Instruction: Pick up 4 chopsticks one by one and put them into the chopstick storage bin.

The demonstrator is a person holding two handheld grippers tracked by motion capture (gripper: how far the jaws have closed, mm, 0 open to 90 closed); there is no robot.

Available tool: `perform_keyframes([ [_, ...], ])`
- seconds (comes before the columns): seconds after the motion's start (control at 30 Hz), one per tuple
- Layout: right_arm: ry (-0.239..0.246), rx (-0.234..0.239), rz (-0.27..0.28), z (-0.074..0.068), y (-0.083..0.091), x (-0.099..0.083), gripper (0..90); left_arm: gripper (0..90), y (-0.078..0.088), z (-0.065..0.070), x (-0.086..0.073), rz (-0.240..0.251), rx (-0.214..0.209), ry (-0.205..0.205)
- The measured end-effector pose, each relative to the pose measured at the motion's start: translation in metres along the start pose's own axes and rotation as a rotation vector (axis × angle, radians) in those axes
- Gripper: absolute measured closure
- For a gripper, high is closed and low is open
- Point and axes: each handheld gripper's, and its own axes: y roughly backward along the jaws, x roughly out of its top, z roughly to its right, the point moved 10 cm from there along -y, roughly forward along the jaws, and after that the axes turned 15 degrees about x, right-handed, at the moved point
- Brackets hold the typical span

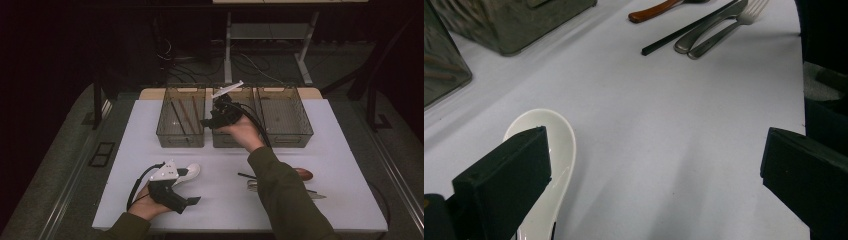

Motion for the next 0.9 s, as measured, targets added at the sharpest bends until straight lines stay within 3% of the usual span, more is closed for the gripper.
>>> perform_keyframes([
  [0.23, 0.013, 0.020, 0.036, -0.006, 0.019, -0.012, 37.8, 0.0, 0.000, 0.000, -0.001, -0.008, 0.003, -0.005],
  [0.53, 0.027, 0.041, 0.041, -0.014, 0.039, -0.030, 32.6, 0.0, -0.001, 0.001, -0.001, -0.008, 0.000, 0.009],
  [0.9, 0.053, 0.035, 0.056, -0.021, 0.070, -0.053, 27.4, 0.0, -0.001, 0.001, -0.002, -0.011, -0.001, 0.002],
])
